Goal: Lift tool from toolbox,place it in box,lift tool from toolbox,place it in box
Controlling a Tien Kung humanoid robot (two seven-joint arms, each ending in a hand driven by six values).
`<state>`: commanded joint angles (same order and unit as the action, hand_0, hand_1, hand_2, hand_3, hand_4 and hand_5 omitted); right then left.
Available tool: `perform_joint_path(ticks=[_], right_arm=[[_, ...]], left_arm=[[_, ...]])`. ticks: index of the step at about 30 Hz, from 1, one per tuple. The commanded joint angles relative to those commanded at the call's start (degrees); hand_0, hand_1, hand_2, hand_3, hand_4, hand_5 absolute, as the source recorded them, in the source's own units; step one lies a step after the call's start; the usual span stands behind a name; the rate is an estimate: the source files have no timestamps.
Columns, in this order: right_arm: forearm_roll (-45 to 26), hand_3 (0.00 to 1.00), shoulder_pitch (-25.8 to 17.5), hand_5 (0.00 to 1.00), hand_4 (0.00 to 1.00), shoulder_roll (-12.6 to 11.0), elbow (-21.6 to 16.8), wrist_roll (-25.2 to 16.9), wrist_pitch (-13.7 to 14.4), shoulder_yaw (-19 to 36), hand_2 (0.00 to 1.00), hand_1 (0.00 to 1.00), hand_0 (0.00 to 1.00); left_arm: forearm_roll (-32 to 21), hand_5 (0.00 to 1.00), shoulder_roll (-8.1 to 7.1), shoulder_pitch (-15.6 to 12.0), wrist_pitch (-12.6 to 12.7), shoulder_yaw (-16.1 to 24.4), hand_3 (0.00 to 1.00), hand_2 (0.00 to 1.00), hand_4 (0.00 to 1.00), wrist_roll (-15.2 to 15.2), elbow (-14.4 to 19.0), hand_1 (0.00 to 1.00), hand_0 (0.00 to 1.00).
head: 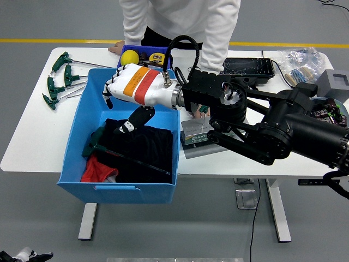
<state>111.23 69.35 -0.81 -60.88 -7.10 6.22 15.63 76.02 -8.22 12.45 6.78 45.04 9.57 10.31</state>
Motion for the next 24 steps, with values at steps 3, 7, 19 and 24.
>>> perform_joint_path(ticks=[3,7,19,24], right_arm=[[0.6,0.555,0.1,0.574,0.936,-0.4,1.8,-0.1,-0.2,0.8,0.703,0.653,0.729],[1.7,0.552,0.3,0.593,0.959,-0.6,6.0,-0.6,0.0,1.3,0.704,0.654,0.729],[3.8,0.49,-1.6,0.616,0.98,-2.0,16.9,-1.5,-1.6,-3.8,0.639,0.614,0.718],[3.9,0.476,-2.0,0.617,0.983,-3.4,17.3,-1.7,-1.8,-5.3,0.62,0.605,0.712]], left_arm=[[-0.2,0.669,-0.03,0.1,0.0,0.0,0.628,0.679,0.662,0.0,0.0,0.66,0.706],[-0.4,0.669,-0.03,0.2,0.1,-0.1,0.629,0.68,0.662,-0.1,0.0,0.66,0.703],[-1.2,0.669,0.13,0.2,0.2,-0.7,0.627,0.681,0.662,-0.1,0.0,0.662,0.706],[-1.6,0.669,0.14,0.3,0.3,-1.1,0.63,0.68,0.662,-0.2,0.0,0.662,0.705]])
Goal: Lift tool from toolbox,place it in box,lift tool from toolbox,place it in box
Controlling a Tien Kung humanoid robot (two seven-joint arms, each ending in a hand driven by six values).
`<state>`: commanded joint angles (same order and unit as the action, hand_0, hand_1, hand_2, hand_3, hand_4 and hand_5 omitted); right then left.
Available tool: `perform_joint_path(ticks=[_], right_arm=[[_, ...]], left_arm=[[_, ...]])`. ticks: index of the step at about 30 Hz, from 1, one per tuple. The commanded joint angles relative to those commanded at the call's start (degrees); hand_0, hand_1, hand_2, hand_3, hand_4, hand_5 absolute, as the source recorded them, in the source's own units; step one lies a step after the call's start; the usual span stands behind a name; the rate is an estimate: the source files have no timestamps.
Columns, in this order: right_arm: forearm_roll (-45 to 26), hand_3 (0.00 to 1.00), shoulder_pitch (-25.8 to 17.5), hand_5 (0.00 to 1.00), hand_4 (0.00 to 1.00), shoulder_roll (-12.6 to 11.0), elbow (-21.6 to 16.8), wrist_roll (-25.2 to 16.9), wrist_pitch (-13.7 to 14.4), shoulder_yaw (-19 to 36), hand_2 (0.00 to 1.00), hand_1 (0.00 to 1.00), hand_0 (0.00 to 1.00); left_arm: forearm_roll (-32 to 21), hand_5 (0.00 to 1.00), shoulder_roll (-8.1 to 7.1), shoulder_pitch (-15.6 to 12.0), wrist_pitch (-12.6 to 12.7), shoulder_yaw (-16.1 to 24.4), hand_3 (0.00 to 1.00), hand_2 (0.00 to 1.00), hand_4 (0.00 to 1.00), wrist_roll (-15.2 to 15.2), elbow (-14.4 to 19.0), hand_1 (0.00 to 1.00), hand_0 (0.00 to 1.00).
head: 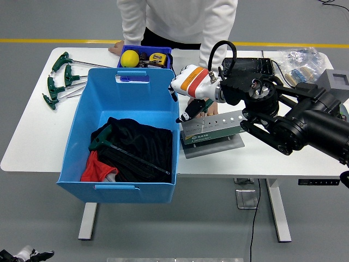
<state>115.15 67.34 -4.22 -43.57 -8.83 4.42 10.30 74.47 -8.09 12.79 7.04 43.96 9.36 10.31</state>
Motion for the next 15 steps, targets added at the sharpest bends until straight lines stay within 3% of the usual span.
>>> perform_joint_path(ticks=[15], right_arm=[[0.6,0.47,-1.3,0.635,0.984,-2.5,-0.5,0.1,-1.9,-2.3,0.62,0.594,0.708]], left_arm=[[0.1,0.669,-0.01,0.0,-0.1,0.5,0.629,0.679,0.662,0.0,0.0,0.662,0.699]])
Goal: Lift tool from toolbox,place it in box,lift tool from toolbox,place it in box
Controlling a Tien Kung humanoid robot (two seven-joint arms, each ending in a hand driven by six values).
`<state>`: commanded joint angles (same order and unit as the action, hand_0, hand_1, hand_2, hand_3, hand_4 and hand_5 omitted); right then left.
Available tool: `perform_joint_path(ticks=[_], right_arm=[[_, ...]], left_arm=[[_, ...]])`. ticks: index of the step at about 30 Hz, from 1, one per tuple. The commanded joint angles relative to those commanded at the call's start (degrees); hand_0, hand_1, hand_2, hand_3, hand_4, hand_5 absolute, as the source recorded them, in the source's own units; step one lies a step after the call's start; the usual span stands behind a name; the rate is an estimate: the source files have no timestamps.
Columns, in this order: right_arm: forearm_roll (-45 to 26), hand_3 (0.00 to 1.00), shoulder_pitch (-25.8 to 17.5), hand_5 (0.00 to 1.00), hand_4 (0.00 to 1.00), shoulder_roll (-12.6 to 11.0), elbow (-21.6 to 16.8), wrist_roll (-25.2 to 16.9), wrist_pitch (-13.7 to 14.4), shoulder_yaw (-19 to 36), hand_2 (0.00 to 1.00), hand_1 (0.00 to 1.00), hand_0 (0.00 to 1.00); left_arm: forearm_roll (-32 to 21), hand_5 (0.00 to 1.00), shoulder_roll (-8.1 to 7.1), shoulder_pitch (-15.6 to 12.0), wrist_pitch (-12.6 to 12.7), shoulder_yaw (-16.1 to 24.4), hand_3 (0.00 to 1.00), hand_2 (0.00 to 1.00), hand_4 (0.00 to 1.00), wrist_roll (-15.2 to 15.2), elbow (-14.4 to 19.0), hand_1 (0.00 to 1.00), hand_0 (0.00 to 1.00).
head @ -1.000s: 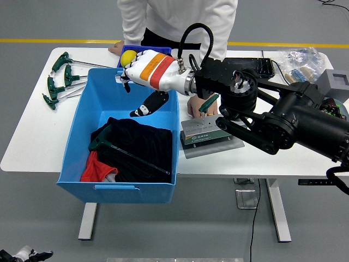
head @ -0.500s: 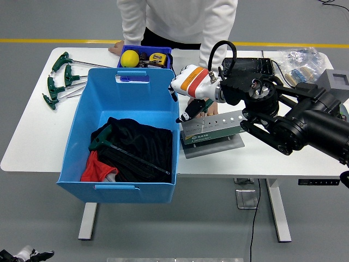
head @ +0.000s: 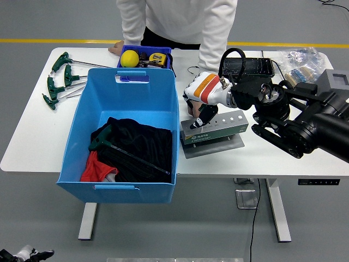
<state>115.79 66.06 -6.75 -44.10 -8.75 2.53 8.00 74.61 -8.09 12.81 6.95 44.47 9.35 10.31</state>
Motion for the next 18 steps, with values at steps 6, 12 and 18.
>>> perform_joint_path(ticks=[6,12,18], right_arm=[[0.2,0.467,-0.3,0.652,0.987,-0.4,0.7,0.0,-0.5,-1.4,0.619,0.591,0.705],[0.6,0.456,-0.4,0.667,0.988,-0.6,0.9,-0.3,-0.2,-2.1,0.591,0.577,0.702],[1.3,0.436,-0.2,0.675,0.989,-0.7,1.1,-0.6,0.0,-3.0,0.535,0.529,0.69]], left_arm=[[-0.2,0.669,0.02,0.0,0.0,-0.3,0.63,0.679,0.662,0.0,0.0,0.662,0.7],[-0.4,0.669,0.01,0.1,-0.1,-0.6,0.629,0.68,0.662,0.0,0.0,0.663,0.701],[-0.4,0.669,-0.02,0.1,0.0,-0.8,0.629,0.679,0.662,0.0,0.0,0.662,0.7]])
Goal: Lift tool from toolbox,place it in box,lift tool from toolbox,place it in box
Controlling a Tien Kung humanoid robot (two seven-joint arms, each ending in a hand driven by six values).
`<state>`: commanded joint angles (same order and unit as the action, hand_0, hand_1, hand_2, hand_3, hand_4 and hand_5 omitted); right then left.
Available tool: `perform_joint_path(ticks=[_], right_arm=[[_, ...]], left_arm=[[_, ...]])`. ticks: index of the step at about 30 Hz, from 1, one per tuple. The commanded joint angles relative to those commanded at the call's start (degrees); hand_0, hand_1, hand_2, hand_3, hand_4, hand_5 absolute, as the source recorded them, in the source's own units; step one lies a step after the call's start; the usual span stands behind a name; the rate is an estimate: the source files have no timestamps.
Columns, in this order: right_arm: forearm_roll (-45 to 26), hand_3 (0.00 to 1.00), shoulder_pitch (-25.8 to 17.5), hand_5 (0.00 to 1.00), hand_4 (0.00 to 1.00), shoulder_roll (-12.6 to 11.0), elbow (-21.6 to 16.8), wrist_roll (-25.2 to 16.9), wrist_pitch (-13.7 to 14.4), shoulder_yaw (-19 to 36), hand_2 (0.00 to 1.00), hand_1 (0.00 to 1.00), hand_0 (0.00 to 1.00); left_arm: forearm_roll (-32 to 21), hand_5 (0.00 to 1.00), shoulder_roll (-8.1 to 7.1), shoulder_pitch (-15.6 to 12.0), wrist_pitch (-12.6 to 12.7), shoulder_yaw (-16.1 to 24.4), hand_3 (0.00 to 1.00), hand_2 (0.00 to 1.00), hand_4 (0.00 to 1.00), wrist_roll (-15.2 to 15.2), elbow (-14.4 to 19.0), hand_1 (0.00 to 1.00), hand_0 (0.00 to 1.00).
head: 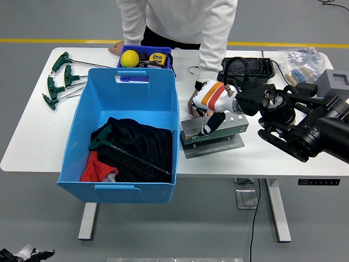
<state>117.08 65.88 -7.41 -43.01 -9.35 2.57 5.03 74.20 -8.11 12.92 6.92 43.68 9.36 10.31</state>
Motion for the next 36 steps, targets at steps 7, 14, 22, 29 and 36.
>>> perform_joint_path(ticks=[7,14,22,29,36], right_arm=[[0.6,0.419,-0.1,0.679,0.991,0.0,-0.1,-0.1,0.0,-0.8,0.492,0.5,0.683],[1.4,0.417,-0.1,0.683,0.989,-0.1,0.2,-0.2,0.1,-1.3,0.477,0.487,0.675],[2.1,0.308,-0.2,0.691,0.982,-0.5,-0.5,-1.4,2.7,-0.2,0.313,0.244,0.338],[3.3,0.279,0.1,0.692,0.981,-1.0,0.4,-1.2,2.3,-0.1,0.269,0.2,0.262],[3.4,0.255,0.0,0.691,0.978,-1.4,0.7,-1.3,2.0,-0.5,0.235,0.171,0.208]], left_arm=[[0.3,0.669,0.02,-0.2,0.0,0.0,0.628,0.68,0.662,0.0,0.0,0.663,0.7],[0.4,0.669,0.04,-0.3,0.1,-0.2,0.629,0.68,0.662,0.0,0.0,0.663,0.704],[-0.3,0.669,-0.02,-0.1,0.2,-1.0,0.627,0.68,0.662,-0.1,0.0,0.666,0.705],[-1.2,0.668,-0.02,0.3,0.4,-1.4,0.628,0.681,0.662,-0.3,0.0,0.666,0.703],[-1.7,0.67,0.03,0.4,0.4,-1.8,0.628,0.681,0.663,-0.4,0.0,0.666,0.707]])
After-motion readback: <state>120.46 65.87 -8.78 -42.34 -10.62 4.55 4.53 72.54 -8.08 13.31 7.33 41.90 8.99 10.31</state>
